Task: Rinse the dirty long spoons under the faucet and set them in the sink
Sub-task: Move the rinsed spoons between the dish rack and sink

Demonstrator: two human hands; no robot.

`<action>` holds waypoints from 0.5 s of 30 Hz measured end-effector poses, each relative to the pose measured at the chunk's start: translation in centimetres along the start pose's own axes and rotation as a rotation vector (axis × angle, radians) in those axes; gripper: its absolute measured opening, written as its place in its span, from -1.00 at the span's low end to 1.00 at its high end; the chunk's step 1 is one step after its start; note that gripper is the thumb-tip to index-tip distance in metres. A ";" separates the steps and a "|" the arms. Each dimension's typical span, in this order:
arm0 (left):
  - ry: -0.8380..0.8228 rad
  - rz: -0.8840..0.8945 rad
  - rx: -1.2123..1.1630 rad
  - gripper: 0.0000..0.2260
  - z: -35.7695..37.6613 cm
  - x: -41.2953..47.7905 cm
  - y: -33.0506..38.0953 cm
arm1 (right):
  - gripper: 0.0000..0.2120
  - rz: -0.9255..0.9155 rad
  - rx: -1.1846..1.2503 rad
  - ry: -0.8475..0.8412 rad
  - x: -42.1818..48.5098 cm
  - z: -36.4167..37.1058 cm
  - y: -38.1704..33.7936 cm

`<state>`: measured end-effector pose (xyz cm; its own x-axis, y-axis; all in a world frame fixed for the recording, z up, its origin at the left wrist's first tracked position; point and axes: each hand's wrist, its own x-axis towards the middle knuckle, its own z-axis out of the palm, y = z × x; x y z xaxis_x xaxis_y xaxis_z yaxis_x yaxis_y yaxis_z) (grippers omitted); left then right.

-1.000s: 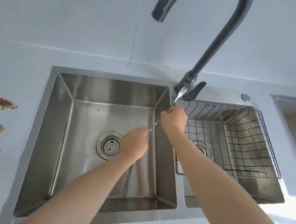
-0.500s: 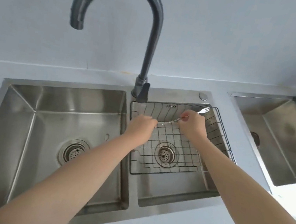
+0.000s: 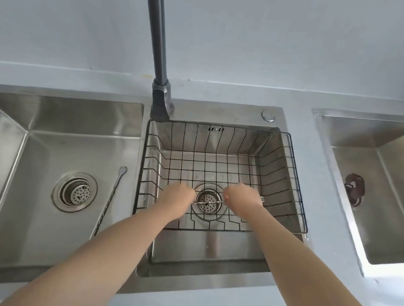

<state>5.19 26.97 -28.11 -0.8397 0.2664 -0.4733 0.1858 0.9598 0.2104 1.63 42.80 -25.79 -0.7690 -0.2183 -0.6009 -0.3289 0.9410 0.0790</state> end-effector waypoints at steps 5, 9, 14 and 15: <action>-0.034 -0.065 -0.018 -0.72 1.4 0.5 0.0 | -0.75 -0.036 -0.012 -0.044 1.1 1.8 0.1; -0.027 -0.085 -0.038 -0.76 1.4 0.6 0.0 | -0.74 -0.034 -0.005 -0.065 1.5 2.2 -0.1; -0.015 -0.100 -0.102 -0.80 0.9 0.1 -0.1 | -0.76 -0.033 0.018 -0.080 1.2 1.5 -0.2; -0.001 -0.095 -0.118 -0.81 0.5 -0.1 -0.3 | -0.80 -0.030 0.037 -0.078 1.1 1.2 -0.2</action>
<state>5.51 26.69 -28.56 -0.8502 0.1752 -0.4964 0.0444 0.9635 0.2641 1.48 42.63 -27.42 -0.7134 -0.2271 -0.6630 -0.3295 0.9436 0.0312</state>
